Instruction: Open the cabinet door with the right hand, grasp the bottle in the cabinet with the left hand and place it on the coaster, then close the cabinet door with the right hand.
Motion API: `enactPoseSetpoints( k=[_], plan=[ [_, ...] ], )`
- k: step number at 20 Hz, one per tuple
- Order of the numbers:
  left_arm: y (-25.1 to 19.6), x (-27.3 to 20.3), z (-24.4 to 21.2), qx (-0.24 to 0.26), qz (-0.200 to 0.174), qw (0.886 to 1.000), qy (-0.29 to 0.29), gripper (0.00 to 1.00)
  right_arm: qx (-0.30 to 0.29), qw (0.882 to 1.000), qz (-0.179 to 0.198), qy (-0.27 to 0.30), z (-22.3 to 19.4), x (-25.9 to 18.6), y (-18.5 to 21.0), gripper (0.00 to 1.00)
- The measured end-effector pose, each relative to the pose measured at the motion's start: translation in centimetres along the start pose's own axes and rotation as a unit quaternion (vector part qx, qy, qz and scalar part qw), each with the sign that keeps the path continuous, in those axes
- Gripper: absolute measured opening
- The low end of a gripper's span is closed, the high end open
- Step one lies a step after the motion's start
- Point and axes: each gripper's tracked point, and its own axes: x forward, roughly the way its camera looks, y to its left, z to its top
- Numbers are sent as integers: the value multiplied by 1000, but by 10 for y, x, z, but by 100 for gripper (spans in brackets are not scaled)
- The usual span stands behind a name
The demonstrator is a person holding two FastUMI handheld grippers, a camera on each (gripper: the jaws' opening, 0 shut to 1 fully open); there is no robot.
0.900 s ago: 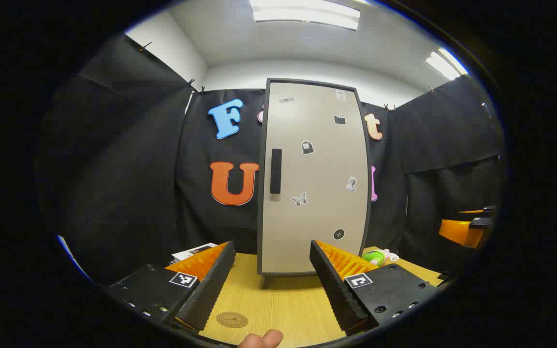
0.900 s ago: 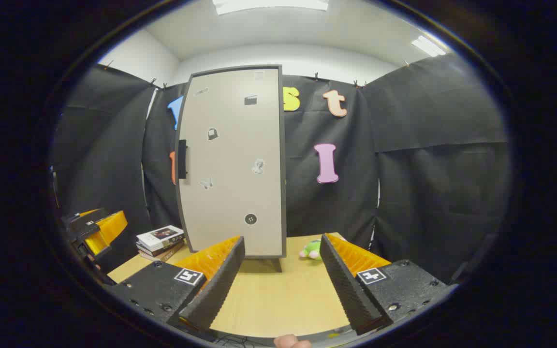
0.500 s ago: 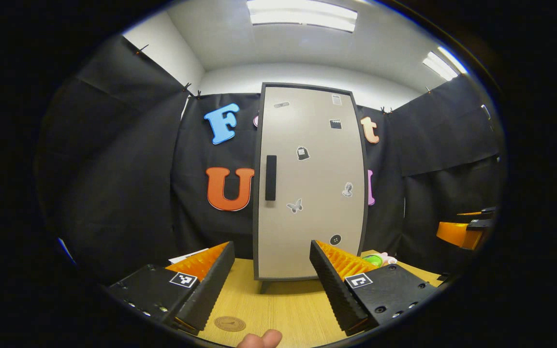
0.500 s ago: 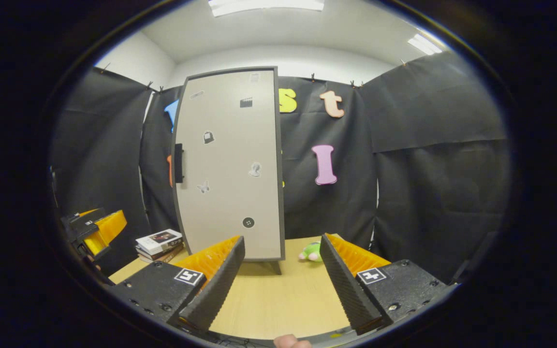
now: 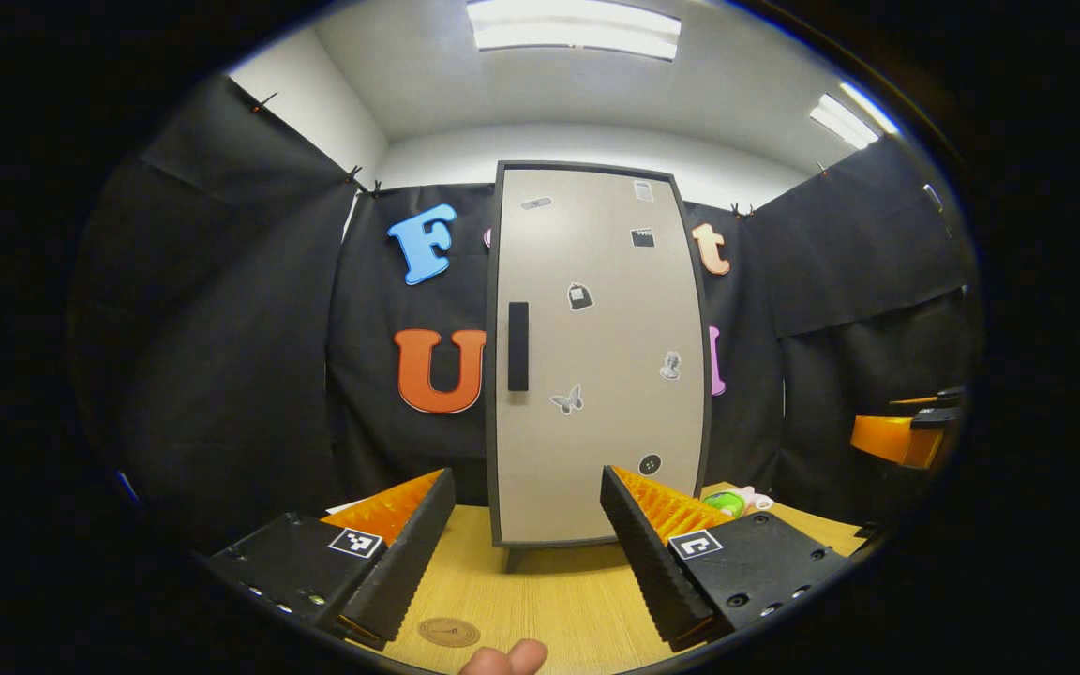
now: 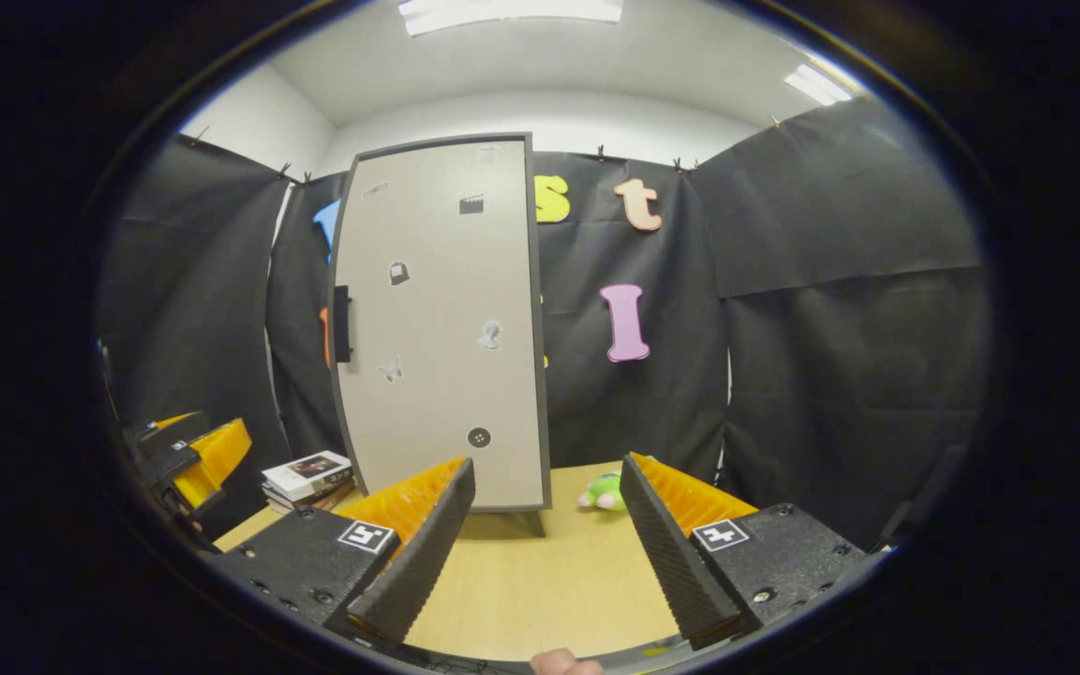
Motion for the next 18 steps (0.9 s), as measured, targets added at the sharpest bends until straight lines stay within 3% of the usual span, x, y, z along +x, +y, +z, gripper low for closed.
enactPoseSetpoints(
  k=[9, 18],
  plan=[
    [-2, 0, 1, -2, -5, 1000, 1, 95, -5, 1000, 6, -3, 2, 3, 6, 99],
    [-4, -3, 10, 3, -6, 1000, -7, 95, -13, 999, 51, -11, 18, 24, 40, 100]
  ],
)
